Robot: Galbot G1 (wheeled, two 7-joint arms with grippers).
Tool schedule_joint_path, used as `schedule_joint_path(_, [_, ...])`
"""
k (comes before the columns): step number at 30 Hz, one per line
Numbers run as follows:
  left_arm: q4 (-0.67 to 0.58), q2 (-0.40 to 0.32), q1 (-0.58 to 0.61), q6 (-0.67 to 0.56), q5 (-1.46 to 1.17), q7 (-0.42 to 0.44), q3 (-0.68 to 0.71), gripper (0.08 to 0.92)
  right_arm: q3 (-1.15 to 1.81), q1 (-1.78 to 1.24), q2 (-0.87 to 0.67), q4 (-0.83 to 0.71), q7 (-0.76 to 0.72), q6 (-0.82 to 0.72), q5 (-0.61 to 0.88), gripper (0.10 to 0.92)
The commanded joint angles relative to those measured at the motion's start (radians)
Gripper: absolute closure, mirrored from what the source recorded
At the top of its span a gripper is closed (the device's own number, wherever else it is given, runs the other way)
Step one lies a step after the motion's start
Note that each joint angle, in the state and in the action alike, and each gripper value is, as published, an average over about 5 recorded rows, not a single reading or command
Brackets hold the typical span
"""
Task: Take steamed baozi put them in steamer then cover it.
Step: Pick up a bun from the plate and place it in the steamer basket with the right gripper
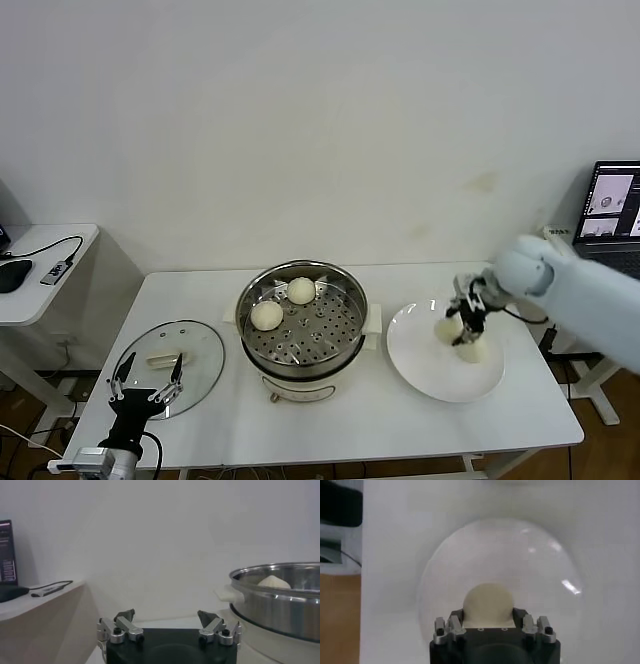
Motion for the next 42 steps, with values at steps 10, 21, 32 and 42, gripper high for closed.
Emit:
schedule_joint_path(10, [-0.007,-0.005,0.009,0.0,-0.004,0.003,0.0,0.177,-0.21,0.374,0.369,0.024,0.086,0.049,0.234,0.423])
schedule_joint_path(21, [-0.011,-0.01,0.002,0.001,-0.004,0.004,-0.004,0.177,-0.309,0.284,0.594,-0.09,0.118,0.379,0.166,0.417])
schedule_joint_path(32, [-0.019,-0.006,0.0,0.001,-0.015,0.0,-0.018,0.177,-0.352,0.224,0.665,-0.122,0.111,0.558,0.01,0.414])
schedule_joint_path(42, [-0.021,-0.011,0.002,-0.002,-0.016,-0.002,-0.02,0.177,-0.369,0.232,0.654,-0.114,0.089,0.655,-0.078,0.406])
